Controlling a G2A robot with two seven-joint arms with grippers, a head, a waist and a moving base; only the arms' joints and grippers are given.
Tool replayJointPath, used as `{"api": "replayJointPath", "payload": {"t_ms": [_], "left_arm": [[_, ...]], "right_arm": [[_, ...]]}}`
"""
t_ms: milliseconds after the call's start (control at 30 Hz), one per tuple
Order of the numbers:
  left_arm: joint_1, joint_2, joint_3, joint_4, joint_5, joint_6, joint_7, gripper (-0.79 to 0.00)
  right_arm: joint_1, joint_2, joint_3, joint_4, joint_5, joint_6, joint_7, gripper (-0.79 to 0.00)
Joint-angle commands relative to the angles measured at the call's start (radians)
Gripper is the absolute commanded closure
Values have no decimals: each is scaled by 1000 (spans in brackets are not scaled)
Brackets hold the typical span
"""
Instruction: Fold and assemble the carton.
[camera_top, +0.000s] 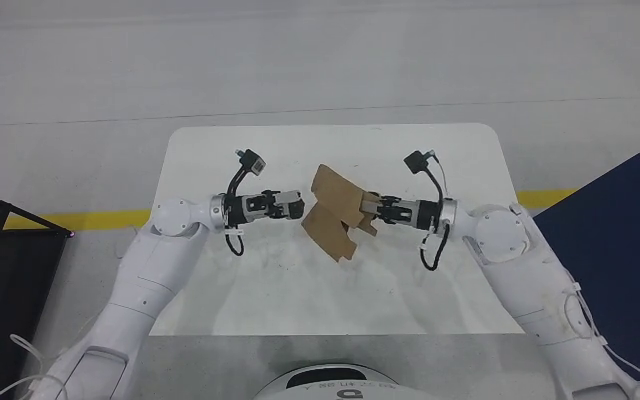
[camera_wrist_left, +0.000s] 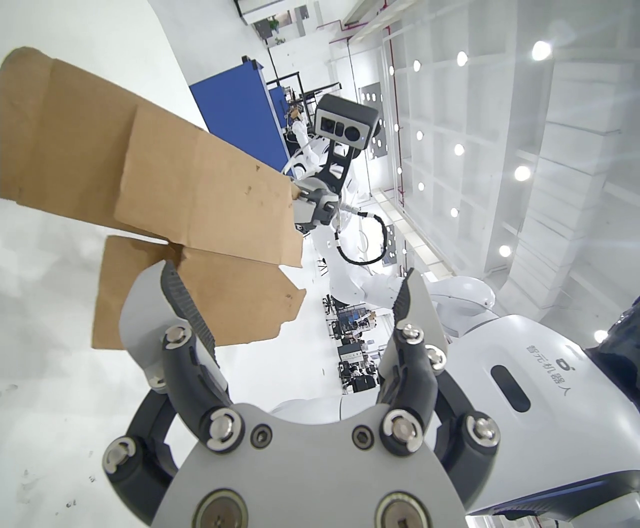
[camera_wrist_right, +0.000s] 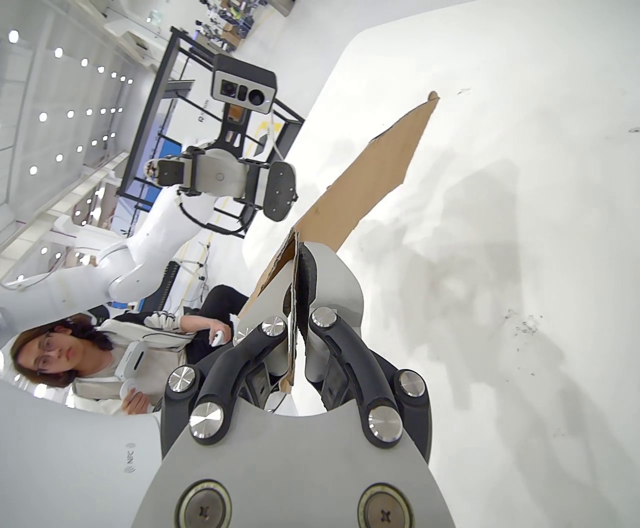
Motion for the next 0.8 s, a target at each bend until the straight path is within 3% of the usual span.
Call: {"api": "replayJointPath", "payload": {"t_ms": [0,333,767], "left_arm": [[3,0,6,-1,13,1,-9,-785],[9,-1,24,0,30,8,-20,-785],[13,-6,12,-15,-90,15,-26,-785]], "right_arm": [[-4,2,5,9,58,-30,36,0],[23,0,-20,34,164,-80,108,0],[71,-10,-102,47,136,-41,118,0]]}}
